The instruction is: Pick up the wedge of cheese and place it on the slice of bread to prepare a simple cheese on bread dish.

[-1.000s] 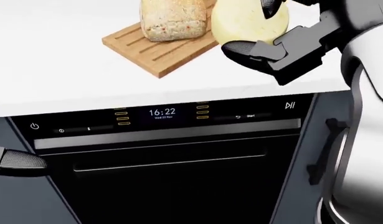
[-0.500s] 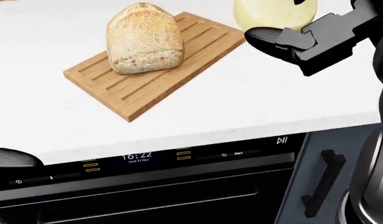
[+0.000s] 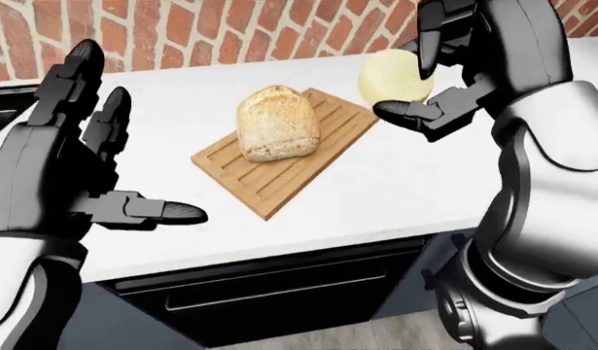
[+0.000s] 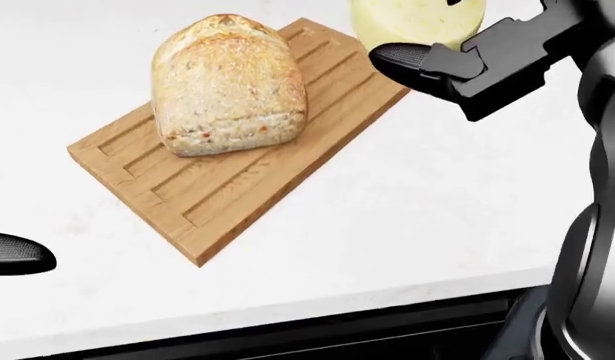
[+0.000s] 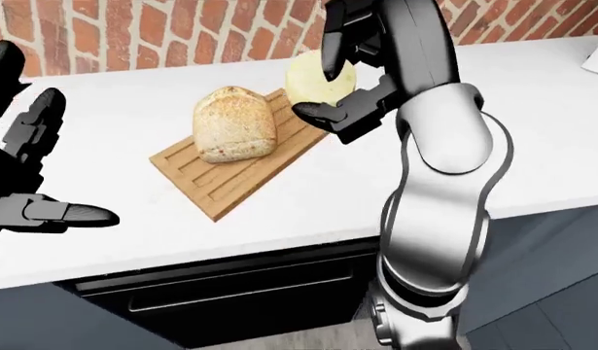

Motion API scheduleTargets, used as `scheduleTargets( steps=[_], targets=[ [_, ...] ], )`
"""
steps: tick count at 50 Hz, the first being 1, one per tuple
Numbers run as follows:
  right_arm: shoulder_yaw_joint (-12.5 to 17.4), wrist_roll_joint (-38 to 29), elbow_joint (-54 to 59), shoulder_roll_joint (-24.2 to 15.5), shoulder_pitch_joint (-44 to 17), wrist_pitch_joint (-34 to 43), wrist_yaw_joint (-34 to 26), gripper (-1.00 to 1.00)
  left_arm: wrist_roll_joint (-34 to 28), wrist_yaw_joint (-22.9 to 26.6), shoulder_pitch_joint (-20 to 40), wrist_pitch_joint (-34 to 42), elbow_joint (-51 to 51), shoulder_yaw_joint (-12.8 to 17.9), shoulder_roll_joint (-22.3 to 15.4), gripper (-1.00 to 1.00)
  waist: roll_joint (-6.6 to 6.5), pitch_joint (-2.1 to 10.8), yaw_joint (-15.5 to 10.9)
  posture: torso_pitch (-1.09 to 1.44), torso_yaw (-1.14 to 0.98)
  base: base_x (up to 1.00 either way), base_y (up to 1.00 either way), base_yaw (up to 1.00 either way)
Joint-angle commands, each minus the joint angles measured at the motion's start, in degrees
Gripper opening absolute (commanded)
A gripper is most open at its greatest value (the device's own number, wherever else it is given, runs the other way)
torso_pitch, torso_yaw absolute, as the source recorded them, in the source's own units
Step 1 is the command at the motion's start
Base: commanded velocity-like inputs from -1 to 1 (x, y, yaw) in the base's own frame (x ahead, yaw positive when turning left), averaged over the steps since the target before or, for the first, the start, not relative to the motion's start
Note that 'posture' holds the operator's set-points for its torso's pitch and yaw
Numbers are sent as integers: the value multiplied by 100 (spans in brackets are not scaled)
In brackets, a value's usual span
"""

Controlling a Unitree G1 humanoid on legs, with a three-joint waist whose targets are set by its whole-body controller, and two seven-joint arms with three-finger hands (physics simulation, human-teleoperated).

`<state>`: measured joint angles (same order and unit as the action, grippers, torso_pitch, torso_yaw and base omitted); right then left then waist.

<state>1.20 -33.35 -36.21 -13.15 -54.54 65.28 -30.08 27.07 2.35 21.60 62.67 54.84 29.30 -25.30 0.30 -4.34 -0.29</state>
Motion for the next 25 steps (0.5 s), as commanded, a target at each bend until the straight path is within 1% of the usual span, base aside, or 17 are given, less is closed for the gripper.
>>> scheduleTargets(
  steps=[1, 2, 3, 4, 5, 6, 8, 9, 10, 11, 13, 14, 15, 16, 18, 21, 25],
  targets=[
    [3, -51, -60, -59, -125, -66, 37, -100, 25, -14, 79, -68, 73, 39, -54, 100, 53, 189, -43, 0, 0, 0, 0, 0],
    [-41, -121, -43, -136, -89, -176, 31, -100, 40, -20, 88, -55, 75, 49, -65, 100, -135, 107, -28, 0, 0, 0, 0, 0],
    [-1, -124, -64, -87, -93, -153, 10, -100, 63, -28, 104, -35, 79, 64, -76, 100, -128, 286, -29, 0, 0, 0, 0, 12],
    [3, -131, -65, -80, -94, -154, 3, -100, 69, -32, 105, -33, 79, 66, -79, 100, -115, 307, 15, 0, 0, 0, 0, 12],
    [35, -135, -52, -78, -113, -163, -1, -100, 80, -43, 112, -30, 79, 58, -87, 100, -68, 274, -22, 0, 0, 0, 0, 43],
    [49, -140, -48, -81, -127, -159, -5, -100, 89, -52, 114, -29, 81, 56, -89, 100, -33, 261, 6, 0, 0, 0, 0, 42],
    [74, -151, -58, -89, -186, -109, -2, -100, 117, -67, 110, -14, 100, 64, -96, 100, -62, 314, 20, 0, 0, 0, 0, 42],
    [98, -142, -68, -94, -213, -95, 3, -100, 125, -73, 100, -15, 106, 67, -96, 100, -116, 180, 107, 0, 0, 0, 0, 2],
    [137, -112, -38, -102, -225, -135, 34, -99, 130, -78, 89, -19, 110, 67, -96, 100, -150, 141, 104, 0, 0, 0, 0, 0],
    [126, -112, -34, -123, -249, -116, 39, -100, 126, -80, 79, -36, 102, 60, -95, 100, -244, 138, 128, 0, 0, 0, 0, 0],
    [141, -69, -26, -113, -271, -109, 67, -98, 116, -84, 71, -67, 84, 40, -93, 100, -517, 151, 146, 0, 0, 0, 0, 0],
    [139, -38, -6, -111, -261, -143, 87, -98, 101, -81, 58, -97, 70, 20, -89, 100, -333, 122, 140, 0, 0, 0, 0, 0],
    [106, -36, -9, -117, -304, -95, 80, -99, 85, -74, 40, -127, 57, 9, -80, 100, -327, 155, 137, 0, 0, 0, 0, 0],
    [86, -30, 8, -116, -320, -91, 85, -99, 70, -64, 21, -155, 47, 4, -73, 100, -283, 183, 113, 0, 0, 0, 0, 0],
    [41, -25, 59, -105, -453, -52, 77, -99, 56, -47, 2, -178, 40, 17, -66, 100, -193, 198, 92, 0, 0, 0, 0, 0],
    [-41, -45, 177, -66, -639, -30, 59, -99, 47, -31, -18, -194, 46, 31, -54, 100, -185, 215, 64, 0, 0, 0, 0, 0],
    [-157, -104, 455, 56, -901, -93, 22, -99, 43, -8, -72, -219, 67, 57, -33, 100, -218, 222, 56, 0, 0, 0, 0, 0]
  ],
)
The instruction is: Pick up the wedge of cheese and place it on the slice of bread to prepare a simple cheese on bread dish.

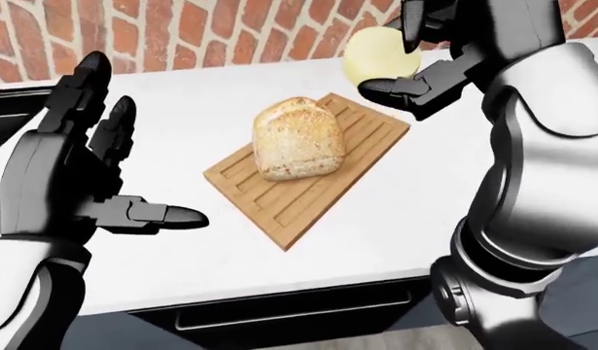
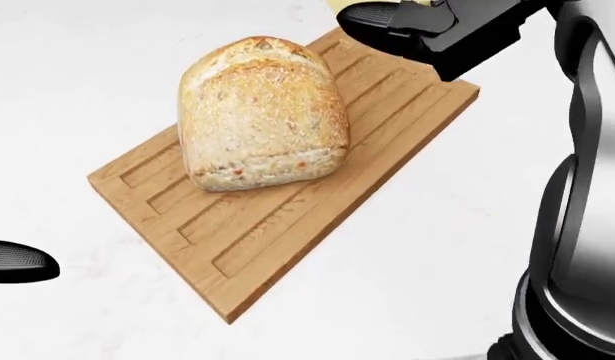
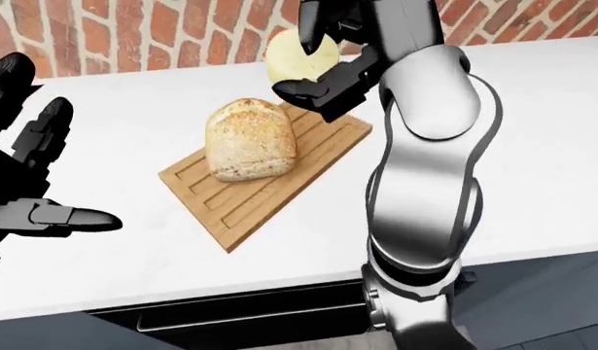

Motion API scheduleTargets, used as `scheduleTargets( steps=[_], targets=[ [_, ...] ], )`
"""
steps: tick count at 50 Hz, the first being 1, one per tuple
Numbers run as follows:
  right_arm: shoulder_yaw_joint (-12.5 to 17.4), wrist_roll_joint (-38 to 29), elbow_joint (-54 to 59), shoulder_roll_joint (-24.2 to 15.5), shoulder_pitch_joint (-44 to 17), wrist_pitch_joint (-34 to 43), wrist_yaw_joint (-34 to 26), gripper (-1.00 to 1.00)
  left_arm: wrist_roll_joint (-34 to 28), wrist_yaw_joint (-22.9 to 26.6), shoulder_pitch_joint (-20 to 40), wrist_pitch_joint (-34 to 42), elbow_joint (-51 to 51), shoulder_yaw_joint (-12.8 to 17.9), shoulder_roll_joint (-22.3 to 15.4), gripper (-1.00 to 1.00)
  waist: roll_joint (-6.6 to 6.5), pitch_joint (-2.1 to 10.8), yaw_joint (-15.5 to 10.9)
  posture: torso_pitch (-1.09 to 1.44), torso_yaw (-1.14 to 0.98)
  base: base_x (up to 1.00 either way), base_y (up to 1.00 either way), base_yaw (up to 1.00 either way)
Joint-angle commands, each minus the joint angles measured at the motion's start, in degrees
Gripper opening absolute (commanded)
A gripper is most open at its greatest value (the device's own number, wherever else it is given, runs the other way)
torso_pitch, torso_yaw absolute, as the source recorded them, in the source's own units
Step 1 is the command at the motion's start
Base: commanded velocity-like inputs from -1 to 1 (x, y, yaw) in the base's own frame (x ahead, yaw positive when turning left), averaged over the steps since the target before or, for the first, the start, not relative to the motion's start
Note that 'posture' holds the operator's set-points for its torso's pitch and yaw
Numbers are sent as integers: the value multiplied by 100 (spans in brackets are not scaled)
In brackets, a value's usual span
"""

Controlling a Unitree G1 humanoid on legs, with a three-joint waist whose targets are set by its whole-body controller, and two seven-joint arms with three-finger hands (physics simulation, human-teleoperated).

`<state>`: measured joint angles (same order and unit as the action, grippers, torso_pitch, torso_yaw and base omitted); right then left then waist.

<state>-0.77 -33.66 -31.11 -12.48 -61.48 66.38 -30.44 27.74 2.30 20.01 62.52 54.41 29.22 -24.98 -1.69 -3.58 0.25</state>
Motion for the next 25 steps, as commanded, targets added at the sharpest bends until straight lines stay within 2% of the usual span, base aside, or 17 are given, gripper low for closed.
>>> scheduleTargets(
  steps=[1, 15, 25],
  targets=[
    [16, -82, 33, 28, -235, -263, 53, -100, -29, 6, 65, -213, 117, 68, -57, 100, -29, 147, 3, 0, 0, 0, 0, 0],
    [-277, -369, 611, 541, -714, -415, -436, -100, 262, -124, 202, 40, 235, 266, -153, 100, -110, 120, 61, 0, 0, 0, 0, 0],
    [-482, -839, 662, 954, -694, -515, -969, -100, 388, -185, 58, -89, 211, 316, -227, 100, -158, 81, 107, 0, 0, 0, 0, 0]
  ],
)
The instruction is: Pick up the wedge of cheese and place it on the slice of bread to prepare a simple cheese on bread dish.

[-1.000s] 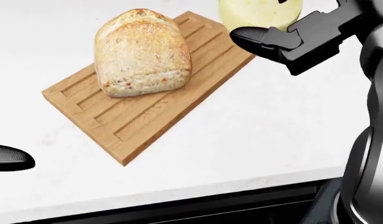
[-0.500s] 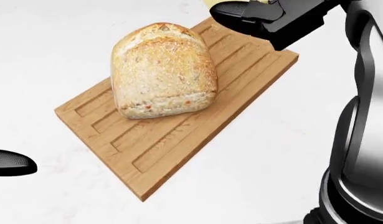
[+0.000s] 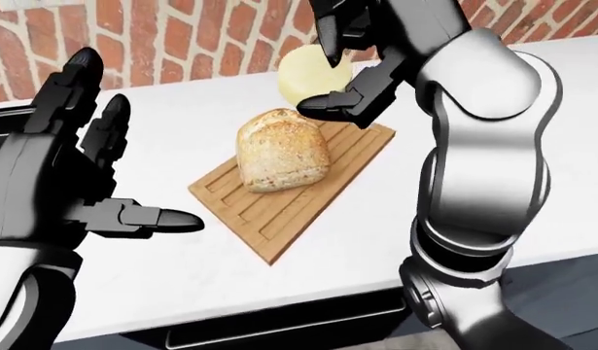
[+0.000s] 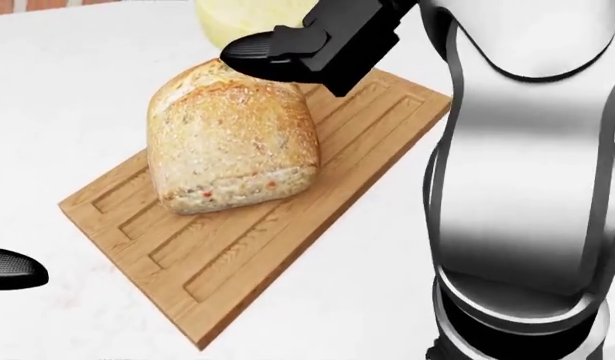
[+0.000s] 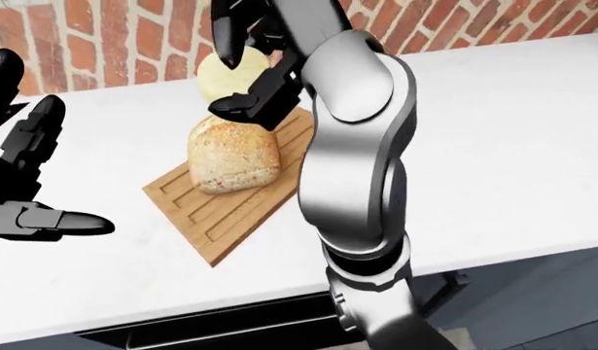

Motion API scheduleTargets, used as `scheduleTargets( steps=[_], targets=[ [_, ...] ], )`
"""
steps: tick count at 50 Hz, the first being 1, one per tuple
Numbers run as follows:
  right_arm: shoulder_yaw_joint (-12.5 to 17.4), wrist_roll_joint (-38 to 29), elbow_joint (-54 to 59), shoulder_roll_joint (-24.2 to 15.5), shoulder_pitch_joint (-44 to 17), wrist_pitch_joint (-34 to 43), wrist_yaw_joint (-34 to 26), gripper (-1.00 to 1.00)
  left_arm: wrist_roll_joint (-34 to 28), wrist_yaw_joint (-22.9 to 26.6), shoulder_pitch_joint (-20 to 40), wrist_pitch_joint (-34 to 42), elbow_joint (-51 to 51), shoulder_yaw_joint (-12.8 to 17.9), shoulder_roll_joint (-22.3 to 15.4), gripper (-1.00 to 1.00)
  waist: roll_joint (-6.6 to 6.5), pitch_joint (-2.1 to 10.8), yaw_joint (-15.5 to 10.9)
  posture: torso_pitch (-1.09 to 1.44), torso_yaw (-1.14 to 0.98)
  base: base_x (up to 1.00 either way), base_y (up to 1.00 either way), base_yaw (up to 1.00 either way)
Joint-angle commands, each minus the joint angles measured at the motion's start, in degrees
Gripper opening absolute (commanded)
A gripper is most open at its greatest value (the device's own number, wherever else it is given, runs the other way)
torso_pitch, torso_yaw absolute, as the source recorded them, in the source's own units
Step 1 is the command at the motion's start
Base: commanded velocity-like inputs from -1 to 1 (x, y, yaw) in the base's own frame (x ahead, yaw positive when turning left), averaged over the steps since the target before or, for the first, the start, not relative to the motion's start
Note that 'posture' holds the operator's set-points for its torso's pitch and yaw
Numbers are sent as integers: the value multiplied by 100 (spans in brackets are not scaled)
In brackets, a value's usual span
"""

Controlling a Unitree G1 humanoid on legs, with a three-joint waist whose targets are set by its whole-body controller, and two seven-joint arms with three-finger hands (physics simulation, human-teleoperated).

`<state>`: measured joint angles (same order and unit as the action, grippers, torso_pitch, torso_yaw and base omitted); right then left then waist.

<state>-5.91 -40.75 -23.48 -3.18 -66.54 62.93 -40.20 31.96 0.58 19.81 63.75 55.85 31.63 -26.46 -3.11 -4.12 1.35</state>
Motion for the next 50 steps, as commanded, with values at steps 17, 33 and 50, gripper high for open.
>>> scheduleTargets(
  steps=[17, 33, 50],
  targets=[
    [92, -131, 589, 466, -213, -793, 197, -100, -120, 76, -61, -406, -4, 112, -47, 100, -73, 149, 7, 0, 0, 0, 0, 0],
    [171, 243, 1235, 455, -123, -1255, 645, -99, -12, 65, -131, -411, 31, 262, -79, 100, -73, 173, -16, 0, 0, 0, 0, 0],
    [167, 560, 1822, 538, 19, -1756, 1101, -99, 91, -29, -187, -477, 27, 258, -111, 100, -67, 208, -17, 0, 0, 0, 0, 0]
  ],
)
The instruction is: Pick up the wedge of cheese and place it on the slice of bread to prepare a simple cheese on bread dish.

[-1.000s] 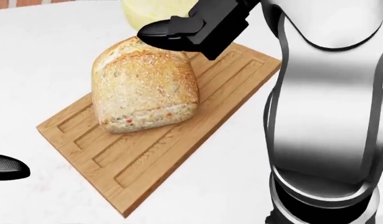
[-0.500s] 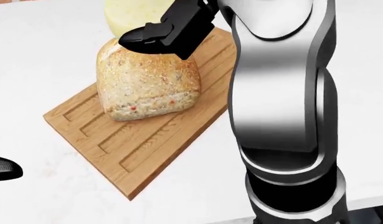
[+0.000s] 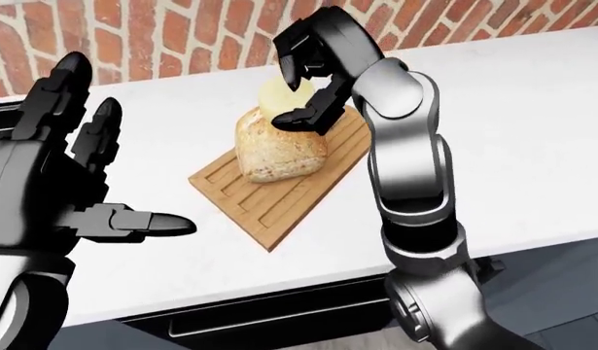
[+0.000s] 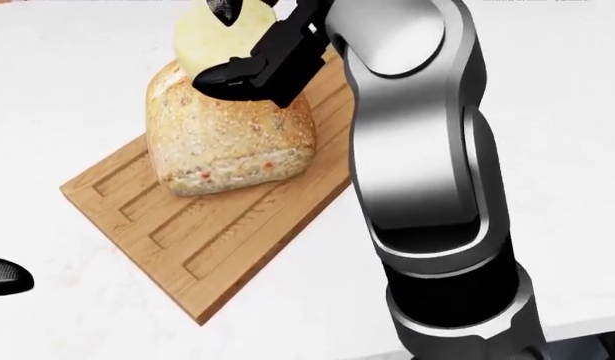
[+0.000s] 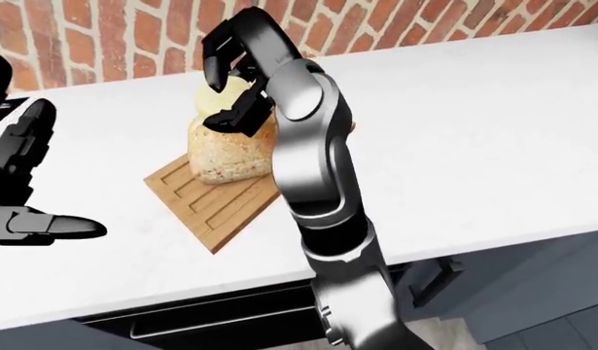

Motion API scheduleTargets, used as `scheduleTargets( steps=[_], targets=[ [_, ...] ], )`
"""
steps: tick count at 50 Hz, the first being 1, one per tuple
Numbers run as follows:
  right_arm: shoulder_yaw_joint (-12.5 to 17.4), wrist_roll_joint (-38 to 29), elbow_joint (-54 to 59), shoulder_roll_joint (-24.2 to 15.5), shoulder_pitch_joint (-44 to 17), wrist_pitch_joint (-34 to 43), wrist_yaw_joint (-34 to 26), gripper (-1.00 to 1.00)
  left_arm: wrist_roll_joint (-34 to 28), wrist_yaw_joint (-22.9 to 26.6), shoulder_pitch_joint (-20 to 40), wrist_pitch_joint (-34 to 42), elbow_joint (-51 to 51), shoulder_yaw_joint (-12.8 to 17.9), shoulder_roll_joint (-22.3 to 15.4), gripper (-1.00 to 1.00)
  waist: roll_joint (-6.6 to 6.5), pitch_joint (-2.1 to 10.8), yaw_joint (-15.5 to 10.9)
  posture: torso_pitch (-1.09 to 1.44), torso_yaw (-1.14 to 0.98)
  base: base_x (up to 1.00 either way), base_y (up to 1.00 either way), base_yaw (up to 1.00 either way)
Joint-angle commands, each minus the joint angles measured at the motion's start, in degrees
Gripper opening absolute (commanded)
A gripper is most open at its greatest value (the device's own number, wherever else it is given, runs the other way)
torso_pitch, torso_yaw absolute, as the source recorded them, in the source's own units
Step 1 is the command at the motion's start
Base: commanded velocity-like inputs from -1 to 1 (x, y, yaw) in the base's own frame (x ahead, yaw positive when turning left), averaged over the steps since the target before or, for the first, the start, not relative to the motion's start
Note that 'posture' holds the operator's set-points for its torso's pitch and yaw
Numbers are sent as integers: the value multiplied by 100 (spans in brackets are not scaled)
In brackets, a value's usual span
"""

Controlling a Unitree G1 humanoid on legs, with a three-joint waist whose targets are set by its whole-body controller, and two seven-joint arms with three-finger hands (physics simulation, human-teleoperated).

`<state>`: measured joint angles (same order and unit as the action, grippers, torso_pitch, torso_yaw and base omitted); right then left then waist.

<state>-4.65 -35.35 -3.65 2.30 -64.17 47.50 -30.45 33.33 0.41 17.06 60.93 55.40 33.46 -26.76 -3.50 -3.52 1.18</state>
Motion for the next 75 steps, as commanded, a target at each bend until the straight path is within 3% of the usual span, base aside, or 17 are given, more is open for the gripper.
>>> scheduleTargets(
  steps=[1, 50, 53, 54, 65, 69, 70, 75],
  targets=[
    [40, 28, -150, -9, -218, -220, 136, -99, -51, -8, 79, -202, 72, 78, -77, 100, -27, 149, 0, 0, 0, 0, 0, 0],
    [68, 528, 1642, 48, -285, -1419, 979, -98, -735, 427, -31, -455, -69, -137, 227, 100, -3, 185, -17, 0, 0, 0, 0, 0],
    [78, 531, 1648, 48, -302, -1411, 978, -80, -740, 437, -20, -445, -69, -129, 224, 100, -2, 186, -18, 0, 0, 0, 0, 0],
    [73, 524, 1640, 46, -300, -1400, 974, -56, -740, 439, -15, -442, -68, -124, 224, 100, -2, 186, -19, 0, 0, 0, 0, 0],
    [51, 478, 1635, 14, -261, -1391, 948, -47, -737, 435, 20, -368, -35, -113, 218, 100, 0, 185, -22, 0, 0, 0, 0, 0],
    [77, 458, 1599, -2, -225, -1382, 927, -28, -717, 433, 16, -336, -5, -92, 215, 100, 2, 184, -24, 0, 0, 0, 0, 0],
    [85, 447, 1592, -14, -224, -1380, 931, -11, -717, 438, 5, -339, 1, -87, 215, 100, 2, 184, -25, 0, 0, 0, 0, 0],
    [113, 439, 1615, -61, -258, -1386, 927, 0, -734, 439, 5, -359, -13, -104, 217, 100, 5, 183, -30, 0, 0, 0, 0, 0]
  ],
)
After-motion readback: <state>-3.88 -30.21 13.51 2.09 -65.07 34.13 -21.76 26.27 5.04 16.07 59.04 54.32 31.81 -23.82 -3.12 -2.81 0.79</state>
